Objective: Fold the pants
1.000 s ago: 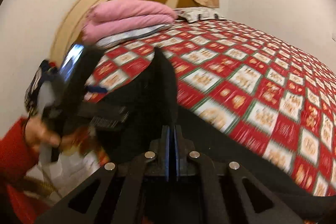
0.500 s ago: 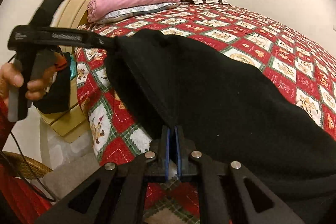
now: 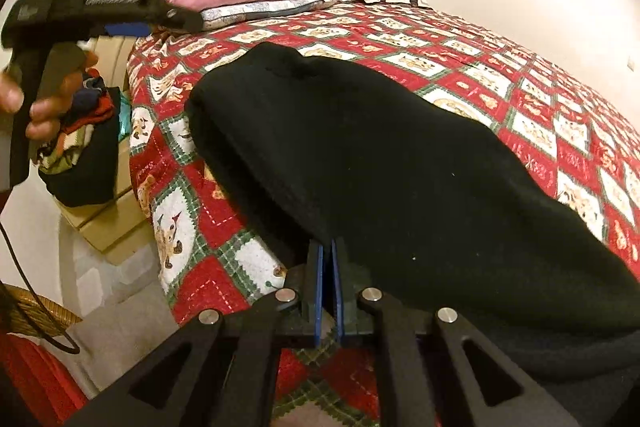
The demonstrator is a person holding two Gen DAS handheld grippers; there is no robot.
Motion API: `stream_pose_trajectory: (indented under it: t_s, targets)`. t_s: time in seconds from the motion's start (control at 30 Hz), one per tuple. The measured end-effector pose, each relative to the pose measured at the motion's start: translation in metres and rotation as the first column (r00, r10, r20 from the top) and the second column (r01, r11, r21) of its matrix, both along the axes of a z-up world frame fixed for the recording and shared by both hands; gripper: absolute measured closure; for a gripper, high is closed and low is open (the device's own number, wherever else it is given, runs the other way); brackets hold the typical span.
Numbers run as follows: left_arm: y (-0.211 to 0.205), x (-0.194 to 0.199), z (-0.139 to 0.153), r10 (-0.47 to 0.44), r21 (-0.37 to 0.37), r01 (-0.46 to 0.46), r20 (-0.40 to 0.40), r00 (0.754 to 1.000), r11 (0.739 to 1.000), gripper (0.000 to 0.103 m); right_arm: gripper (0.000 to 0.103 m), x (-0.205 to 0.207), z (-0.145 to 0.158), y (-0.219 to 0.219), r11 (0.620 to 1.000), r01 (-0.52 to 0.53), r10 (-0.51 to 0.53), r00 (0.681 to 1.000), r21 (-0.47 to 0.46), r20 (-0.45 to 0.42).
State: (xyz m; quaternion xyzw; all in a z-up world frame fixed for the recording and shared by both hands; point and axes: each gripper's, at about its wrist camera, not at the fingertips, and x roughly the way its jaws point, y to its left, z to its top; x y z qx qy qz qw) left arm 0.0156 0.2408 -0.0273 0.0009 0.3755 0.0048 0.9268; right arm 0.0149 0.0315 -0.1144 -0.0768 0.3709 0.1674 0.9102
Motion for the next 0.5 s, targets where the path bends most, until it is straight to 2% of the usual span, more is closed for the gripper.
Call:
stream_pose_trajectory:
  t_s: [0.17,0.3,0.33,0.4,0.5]
  targets:
    - [-0.023,0.016,-0.001,-0.025,0.007,0.025,0.003,1.000,1.000,0.000,0.098,-0.013,0.004,0.015,0.997,-0.074,0.074,0.997,-0.015,-0.006]
    - [-0.049,0.032,-0.028,-0.024,0.065,0.026,-0.031,0.999,0.998,0.000,0.098,-0.013,-0.006,0.020,0.996,-0.074,0.078,0.994,0.057,-0.073]
    - [-0.052,0.034,-0.035,-0.024,0.079,0.027,-0.047,0.999,0.996,0.000,0.098,-0.014,-0.003,0.018,0.995,-0.060,0.066,0.995,0.079,-0.075]
    - [-0.055,0.037,-0.052,-0.010,0.099,0.020,-0.098,0.995,0.995,0.000,0.098,-0.020,0.014,0.003,0.989,-0.009,0.013,1.000,0.146,-0.025]
    - [-0.047,0.033,-0.071,0.021,0.086,-0.006,-0.174,0.985,0.996,0.000,0.097,-0.032,0.047,-0.049,0.952,0.125,-0.145,0.988,0.279,0.050]
